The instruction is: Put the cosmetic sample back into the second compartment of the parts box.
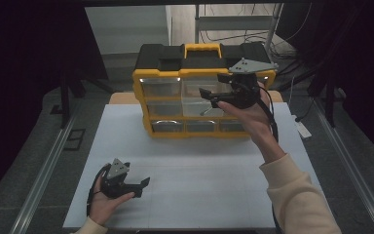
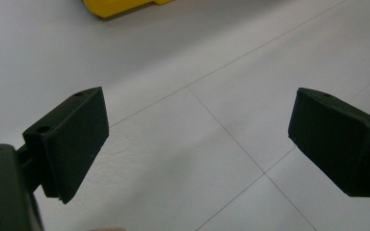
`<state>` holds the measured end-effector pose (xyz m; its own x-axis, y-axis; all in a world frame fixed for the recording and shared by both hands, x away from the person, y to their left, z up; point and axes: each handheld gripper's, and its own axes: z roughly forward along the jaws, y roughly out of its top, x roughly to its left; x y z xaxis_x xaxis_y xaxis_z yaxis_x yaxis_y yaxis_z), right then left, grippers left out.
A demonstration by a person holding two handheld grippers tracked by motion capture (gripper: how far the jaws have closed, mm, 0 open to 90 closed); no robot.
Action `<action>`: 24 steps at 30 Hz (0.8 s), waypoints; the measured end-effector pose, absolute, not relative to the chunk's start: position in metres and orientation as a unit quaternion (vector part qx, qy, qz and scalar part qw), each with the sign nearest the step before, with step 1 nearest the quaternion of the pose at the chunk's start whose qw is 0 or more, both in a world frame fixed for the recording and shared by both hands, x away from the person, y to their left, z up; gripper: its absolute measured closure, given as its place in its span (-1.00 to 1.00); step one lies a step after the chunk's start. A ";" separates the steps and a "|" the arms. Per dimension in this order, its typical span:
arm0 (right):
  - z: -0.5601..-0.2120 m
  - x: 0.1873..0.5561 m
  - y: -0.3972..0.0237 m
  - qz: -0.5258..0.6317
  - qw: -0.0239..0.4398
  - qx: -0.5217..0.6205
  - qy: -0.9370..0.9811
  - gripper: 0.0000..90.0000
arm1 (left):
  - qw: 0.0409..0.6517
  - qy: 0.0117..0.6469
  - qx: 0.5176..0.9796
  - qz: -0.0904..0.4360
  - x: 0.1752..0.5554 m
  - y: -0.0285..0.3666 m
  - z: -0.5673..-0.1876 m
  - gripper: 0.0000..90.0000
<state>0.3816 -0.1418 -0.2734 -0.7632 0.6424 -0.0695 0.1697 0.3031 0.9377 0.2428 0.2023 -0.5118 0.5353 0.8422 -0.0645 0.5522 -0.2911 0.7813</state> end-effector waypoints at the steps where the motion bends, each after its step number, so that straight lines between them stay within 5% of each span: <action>1: -0.274 0.379 -0.144 0.531 0.223 0.260 0.775 -0.47 | 0.395 0.446 0.782 0.184 0.243 0.202 -0.512 -0.83; 24: -0.320 0.320 -0.211 0.558 0.207 0.242 0.766 -0.48 | 0.396 0.446 0.781 0.186 0.242 0.203 -0.511 -0.83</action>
<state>0.3197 -0.2114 -0.3197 -0.7973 0.6017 -0.0477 0.1395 0.2605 0.9553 0.2421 0.2027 -0.5110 0.5337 0.8433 -0.0628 0.5489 -0.2889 0.7844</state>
